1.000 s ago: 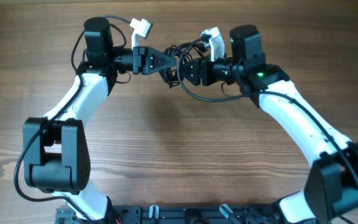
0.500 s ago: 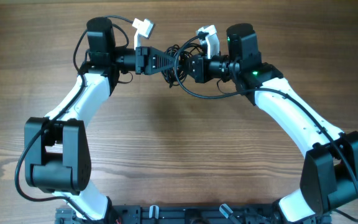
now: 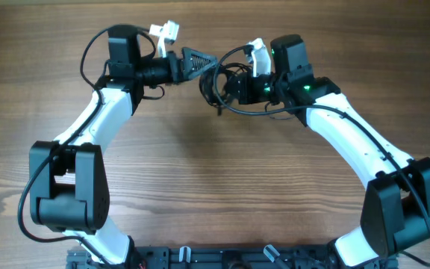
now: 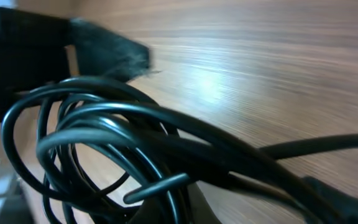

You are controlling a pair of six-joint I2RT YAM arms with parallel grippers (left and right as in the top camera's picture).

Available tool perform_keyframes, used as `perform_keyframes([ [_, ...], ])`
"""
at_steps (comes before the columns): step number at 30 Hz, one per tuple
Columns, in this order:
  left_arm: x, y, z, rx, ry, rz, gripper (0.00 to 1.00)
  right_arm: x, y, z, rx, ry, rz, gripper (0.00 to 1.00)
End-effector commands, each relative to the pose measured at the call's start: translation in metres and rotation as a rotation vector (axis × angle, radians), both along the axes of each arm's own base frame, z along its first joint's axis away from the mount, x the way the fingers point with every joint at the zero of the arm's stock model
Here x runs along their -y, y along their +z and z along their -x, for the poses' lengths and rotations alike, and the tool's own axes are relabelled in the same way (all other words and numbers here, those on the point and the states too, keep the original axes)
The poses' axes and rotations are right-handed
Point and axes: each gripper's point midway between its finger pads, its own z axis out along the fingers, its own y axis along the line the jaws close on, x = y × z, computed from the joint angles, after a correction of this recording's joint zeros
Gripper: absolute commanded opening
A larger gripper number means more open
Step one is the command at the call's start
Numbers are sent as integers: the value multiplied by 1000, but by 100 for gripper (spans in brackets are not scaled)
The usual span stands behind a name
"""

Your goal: Untangle cables

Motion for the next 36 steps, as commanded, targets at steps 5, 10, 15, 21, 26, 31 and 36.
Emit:
perform_keyframes([
  [5, -20, -25, -13, -95, 175, -136, 100, 45, -33, -8, -53, -189, 243, 4],
  [10, -8, -24, -8, -131, 163, -121, 100, 50, -37, -6, -62, -203, 270, 4],
  [15, 16, -28, 1, -122, 133, -151, 100, 62, -42, -8, -60, -245, 331, 4],
  [21, 29, -58, 9, -169, 207, -314, 100, 67, -45, -7, -65, -258, 360, 4],
  [26, 50, -69, 27, -181, 178, -381, 100, 68, -45, -7, -63, -262, 365, 4],
  [31, 62, -71, 35, -181, 147, -389, 68, 68, -45, -7, -63, -261, 365, 4],
  [36, 69, -70, 39, -172, 130, -388, 57, 68, -44, -8, -59, -262, 362, 4],
])
